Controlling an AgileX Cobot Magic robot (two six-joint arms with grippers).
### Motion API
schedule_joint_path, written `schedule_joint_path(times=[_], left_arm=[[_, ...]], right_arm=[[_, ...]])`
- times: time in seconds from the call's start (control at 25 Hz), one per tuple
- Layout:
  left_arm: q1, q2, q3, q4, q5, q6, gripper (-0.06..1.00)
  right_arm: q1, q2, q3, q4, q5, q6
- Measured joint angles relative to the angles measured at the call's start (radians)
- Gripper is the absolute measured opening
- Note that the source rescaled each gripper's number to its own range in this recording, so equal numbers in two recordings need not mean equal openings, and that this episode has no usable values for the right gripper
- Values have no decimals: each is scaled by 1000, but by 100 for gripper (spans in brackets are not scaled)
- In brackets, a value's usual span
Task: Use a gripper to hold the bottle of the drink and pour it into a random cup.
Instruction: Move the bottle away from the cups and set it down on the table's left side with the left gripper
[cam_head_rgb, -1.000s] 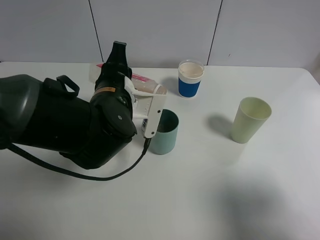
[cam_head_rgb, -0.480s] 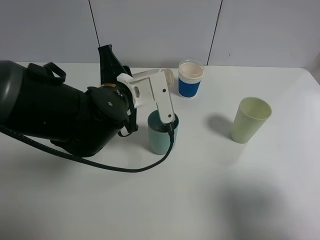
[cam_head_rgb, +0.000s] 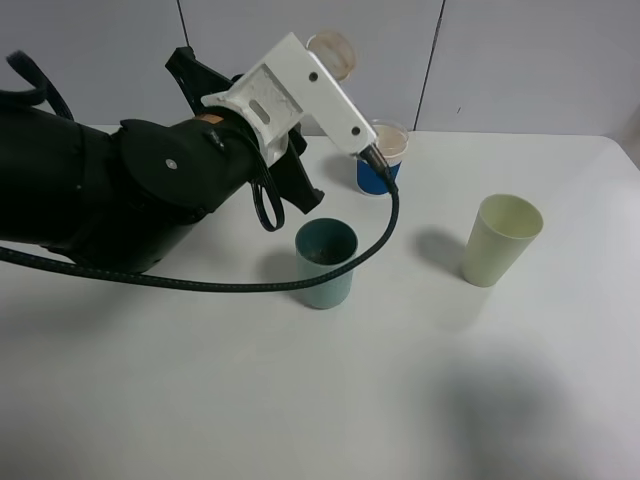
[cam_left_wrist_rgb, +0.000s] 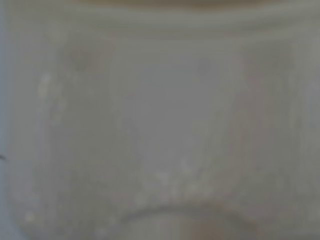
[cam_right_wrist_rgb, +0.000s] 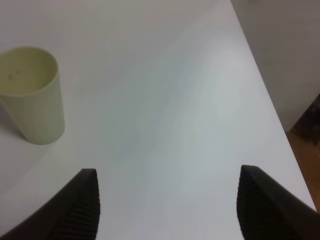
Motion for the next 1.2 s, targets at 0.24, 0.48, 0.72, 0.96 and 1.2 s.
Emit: schedule_joint_path(times=[0.24, 0.48, 0.72, 0.96, 1.2], left_arm=[[31, -20, 0, 205, 15, -368, 0], [103, -22, 0, 515, 79, -768, 0], [213, -22, 0, 903, 209, -1125, 0], [319, -22, 9, 1253, 254, -1436, 0], [447, -22, 123, 1381, 161, -1604, 0]], right_arm=[[0, 0, 0, 0, 0, 0], [0, 0, 0, 0, 0, 0], [0, 0, 0, 0, 0, 0], [0, 0, 0, 0, -1, 0], [0, 0, 0, 0, -1, 0]])
